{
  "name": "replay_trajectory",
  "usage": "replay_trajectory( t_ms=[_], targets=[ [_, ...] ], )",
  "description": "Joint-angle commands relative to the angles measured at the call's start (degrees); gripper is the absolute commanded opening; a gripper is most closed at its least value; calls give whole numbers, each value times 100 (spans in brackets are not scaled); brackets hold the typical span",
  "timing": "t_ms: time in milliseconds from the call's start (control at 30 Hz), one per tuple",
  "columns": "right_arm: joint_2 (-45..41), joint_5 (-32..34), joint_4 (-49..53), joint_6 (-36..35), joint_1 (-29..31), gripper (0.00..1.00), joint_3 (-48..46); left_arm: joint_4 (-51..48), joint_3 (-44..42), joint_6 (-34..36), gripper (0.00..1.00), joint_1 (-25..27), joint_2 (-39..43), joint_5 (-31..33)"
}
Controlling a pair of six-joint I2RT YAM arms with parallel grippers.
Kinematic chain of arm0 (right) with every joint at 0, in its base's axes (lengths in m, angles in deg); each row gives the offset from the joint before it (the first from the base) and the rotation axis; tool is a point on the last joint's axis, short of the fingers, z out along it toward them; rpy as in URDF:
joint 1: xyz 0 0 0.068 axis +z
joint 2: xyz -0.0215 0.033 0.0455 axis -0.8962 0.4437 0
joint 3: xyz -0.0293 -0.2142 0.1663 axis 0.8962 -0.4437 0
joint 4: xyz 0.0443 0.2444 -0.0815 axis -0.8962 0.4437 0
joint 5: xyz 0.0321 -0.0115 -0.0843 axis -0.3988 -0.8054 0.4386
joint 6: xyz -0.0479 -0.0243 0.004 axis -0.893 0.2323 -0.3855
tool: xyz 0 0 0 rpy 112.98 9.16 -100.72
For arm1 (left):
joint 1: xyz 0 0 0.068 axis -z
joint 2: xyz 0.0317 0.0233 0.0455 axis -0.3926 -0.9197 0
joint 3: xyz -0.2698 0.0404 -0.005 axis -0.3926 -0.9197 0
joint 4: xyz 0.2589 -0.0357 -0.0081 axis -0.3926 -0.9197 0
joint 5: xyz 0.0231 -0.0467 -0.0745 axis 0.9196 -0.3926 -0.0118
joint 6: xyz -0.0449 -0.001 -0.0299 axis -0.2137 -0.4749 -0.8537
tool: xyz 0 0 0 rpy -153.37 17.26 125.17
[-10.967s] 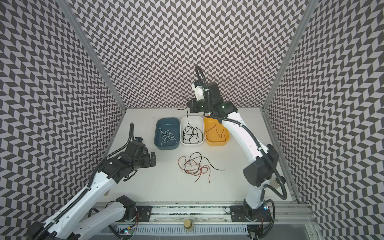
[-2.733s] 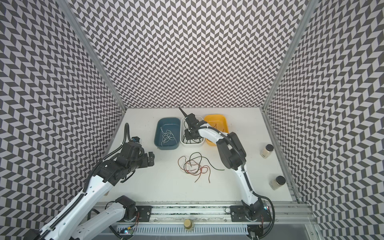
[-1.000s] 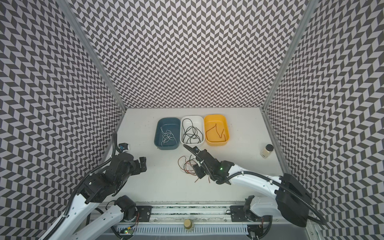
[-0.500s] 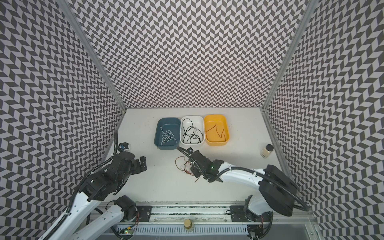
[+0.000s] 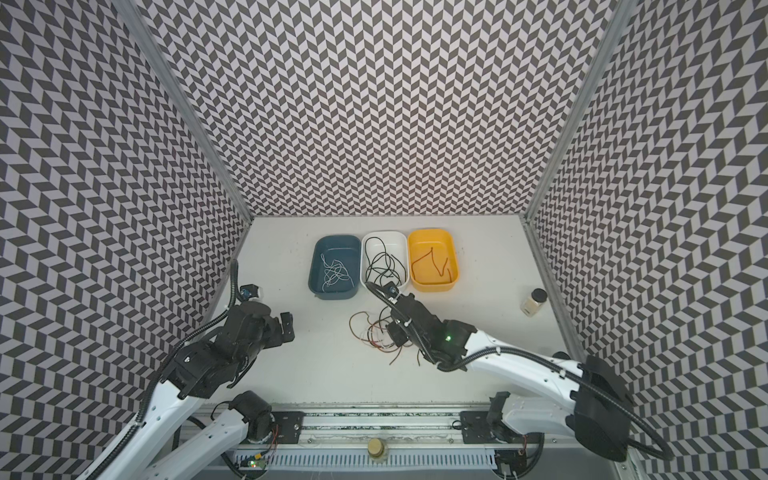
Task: Untangle the cables
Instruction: 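Lower the right gripper and pinch a red wire in the pile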
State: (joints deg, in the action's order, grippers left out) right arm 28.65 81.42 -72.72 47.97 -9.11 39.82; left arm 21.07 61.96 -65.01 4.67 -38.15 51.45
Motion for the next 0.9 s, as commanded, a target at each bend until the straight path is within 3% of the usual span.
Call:
replay_trajectory(
  t_ms=[0,133,300,700,867],
  targets=[
    [-109,-340,-136,-80,30,11,-146,21,10,-27,100,-30,-35,5],
    [96,-721,-244,-53,43,33,-294,21,15,-27,100,-34,-3,5],
    [396,-1011,-446,-43,69,43,-338,21,14,-26,100,-37,4,14],
    [1507,-606,-741,-322,140,46,-76,25,12,-14,100,-66,43,5],
    [1936,-454,-767,-442,140,40,191,30,11,-18,100,-72,49,5]
  ],
)
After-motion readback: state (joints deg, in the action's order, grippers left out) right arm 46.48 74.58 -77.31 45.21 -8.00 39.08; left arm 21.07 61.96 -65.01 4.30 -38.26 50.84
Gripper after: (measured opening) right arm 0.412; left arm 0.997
